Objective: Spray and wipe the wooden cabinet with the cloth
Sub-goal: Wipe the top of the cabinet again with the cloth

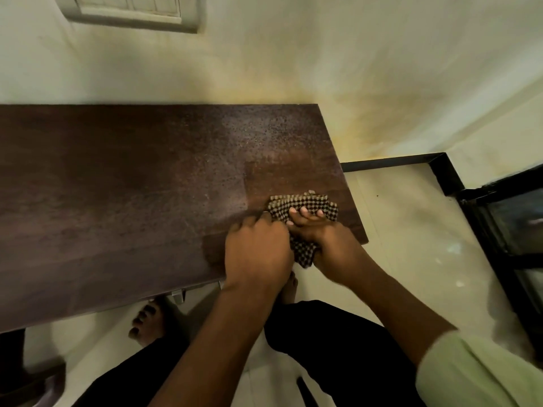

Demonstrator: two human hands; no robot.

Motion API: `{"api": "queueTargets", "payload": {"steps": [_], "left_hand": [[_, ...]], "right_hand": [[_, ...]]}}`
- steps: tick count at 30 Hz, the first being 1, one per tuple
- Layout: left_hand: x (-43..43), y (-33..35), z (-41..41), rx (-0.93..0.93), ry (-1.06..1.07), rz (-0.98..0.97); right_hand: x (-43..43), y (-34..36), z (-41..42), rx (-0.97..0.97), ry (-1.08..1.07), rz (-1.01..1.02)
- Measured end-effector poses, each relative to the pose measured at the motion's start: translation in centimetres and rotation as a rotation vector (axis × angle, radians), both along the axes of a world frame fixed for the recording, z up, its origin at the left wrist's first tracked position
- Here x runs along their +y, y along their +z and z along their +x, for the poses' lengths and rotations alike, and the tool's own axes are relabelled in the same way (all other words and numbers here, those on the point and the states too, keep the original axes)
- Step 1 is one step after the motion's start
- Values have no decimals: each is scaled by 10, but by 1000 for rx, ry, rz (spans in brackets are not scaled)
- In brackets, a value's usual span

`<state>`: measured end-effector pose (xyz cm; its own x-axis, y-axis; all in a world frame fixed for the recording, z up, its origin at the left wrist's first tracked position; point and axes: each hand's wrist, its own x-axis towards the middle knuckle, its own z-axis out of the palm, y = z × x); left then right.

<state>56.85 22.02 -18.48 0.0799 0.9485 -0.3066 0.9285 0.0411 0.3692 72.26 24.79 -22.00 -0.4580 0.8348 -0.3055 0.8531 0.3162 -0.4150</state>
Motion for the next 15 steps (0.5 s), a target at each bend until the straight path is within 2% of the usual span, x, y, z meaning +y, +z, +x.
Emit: {"api": "queueTargets", "payload": {"steps": [5, 7, 9, 11, 15], "left_hand": [[1, -11, 15, 12, -91, 25], [5, -14, 15, 8, -102, 24], [10, -16, 14, 6, -79, 36], [17, -17, 14, -4, -58, 42], [22, -16, 17, -15, -29, -3]], "right_hand": [[83, -3, -23, -82, -105, 97], [92, -6, -26, -95, -106, 110], [74, -7, -16, -100, -51, 107], [47, -8, 7, -23, -3, 104], [21, -7, 44, 60, -65, 46]]}}
